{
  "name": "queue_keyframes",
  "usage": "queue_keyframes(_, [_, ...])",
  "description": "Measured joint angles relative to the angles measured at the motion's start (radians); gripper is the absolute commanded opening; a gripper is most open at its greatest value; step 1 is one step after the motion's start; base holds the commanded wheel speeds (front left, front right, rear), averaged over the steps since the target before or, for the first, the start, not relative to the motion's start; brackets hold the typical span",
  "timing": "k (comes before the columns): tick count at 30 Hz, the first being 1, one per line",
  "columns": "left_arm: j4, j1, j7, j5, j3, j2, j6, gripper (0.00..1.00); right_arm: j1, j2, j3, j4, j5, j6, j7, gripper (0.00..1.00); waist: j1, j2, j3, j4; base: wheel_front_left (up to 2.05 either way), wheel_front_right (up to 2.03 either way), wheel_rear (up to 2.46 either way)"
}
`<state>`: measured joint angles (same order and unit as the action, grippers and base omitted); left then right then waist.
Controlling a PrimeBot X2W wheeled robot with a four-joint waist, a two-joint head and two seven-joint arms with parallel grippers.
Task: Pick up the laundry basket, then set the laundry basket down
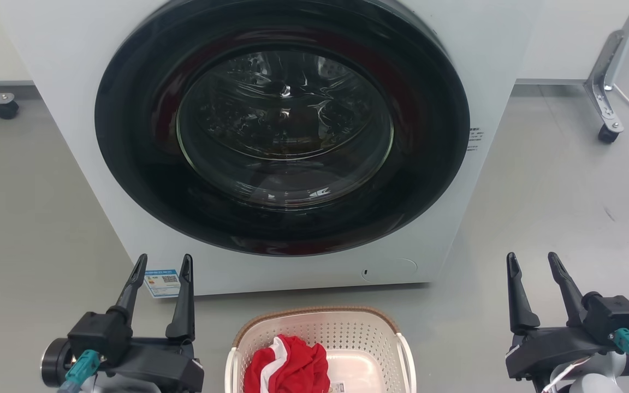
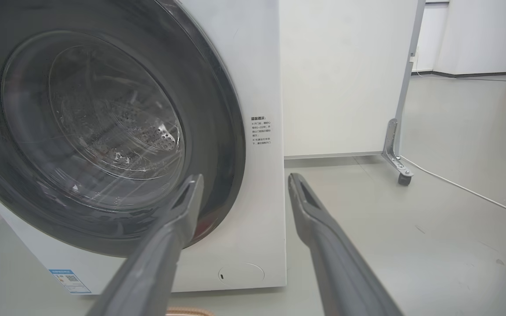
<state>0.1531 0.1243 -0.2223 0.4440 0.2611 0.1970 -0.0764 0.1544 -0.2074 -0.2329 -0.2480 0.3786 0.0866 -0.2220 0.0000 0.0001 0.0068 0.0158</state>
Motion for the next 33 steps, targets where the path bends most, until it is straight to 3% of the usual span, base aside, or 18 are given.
queue_keyframes(9, [0.016,-0.001,-0.028,-0.078,0.010,-0.001,-0.021,1.00,0.000,-0.001,-0.015,-0.012,-0.088,0.011,-0.027,1.00,0.0000,0.0000,0.001,0.003,0.00,0.00,0.00])
queue_keyframes(33, [0.060,-0.001,-0.030,-0.074,0.007,-0.008,-0.021,1.00,0.000,0.010,0.008,-0.041,-0.088,-0.009,-0.028,1.00,0.0000,0.0000,0.001,0.000,0.00,0.00,0.00])
